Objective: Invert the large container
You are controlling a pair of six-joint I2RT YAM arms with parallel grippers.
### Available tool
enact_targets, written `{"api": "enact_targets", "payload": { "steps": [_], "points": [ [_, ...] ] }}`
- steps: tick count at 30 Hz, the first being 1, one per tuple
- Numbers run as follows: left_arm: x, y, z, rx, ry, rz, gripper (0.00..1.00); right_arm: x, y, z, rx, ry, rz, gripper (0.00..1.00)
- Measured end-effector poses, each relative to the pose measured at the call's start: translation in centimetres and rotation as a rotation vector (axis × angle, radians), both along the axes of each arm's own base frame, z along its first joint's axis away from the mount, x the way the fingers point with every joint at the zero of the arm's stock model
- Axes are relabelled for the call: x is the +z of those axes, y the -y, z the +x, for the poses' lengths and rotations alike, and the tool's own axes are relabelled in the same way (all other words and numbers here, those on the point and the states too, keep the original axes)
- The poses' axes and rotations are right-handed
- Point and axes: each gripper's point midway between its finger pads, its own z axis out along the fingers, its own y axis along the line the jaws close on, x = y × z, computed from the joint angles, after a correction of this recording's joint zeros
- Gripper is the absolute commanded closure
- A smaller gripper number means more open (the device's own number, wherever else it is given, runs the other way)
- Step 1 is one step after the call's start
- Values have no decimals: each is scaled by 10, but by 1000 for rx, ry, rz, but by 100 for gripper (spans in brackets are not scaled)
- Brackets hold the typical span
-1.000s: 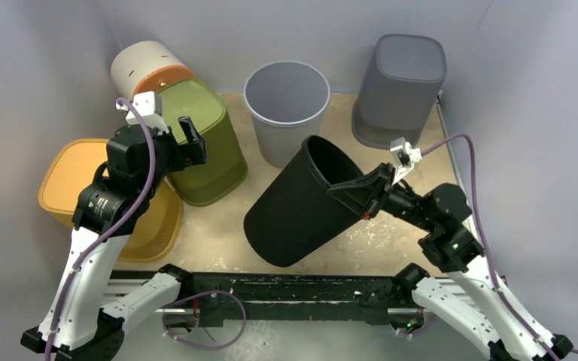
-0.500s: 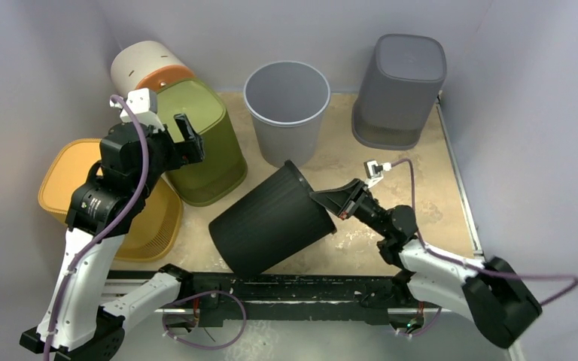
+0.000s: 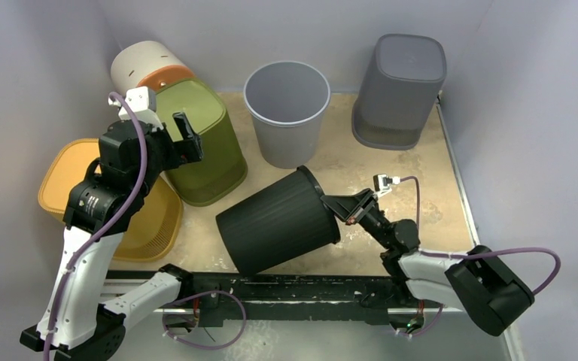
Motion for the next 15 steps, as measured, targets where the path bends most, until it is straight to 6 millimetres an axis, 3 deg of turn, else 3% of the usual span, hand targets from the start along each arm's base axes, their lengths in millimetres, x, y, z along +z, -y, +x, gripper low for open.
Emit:
{"api": "enact_targets", "payload": {
  "steps": [5,11,15],
  "points": [
    [1,-1,-2,2,6,-2,3,3,10,8,-52,29,-12,100],
    [4,-7,-11,14,17,-1,3,7,43,28,-207,64,-63,100],
    [3,-10,-13,23,15,4,3,-1,50,31,-257,73,-135,100]
  ]
}}
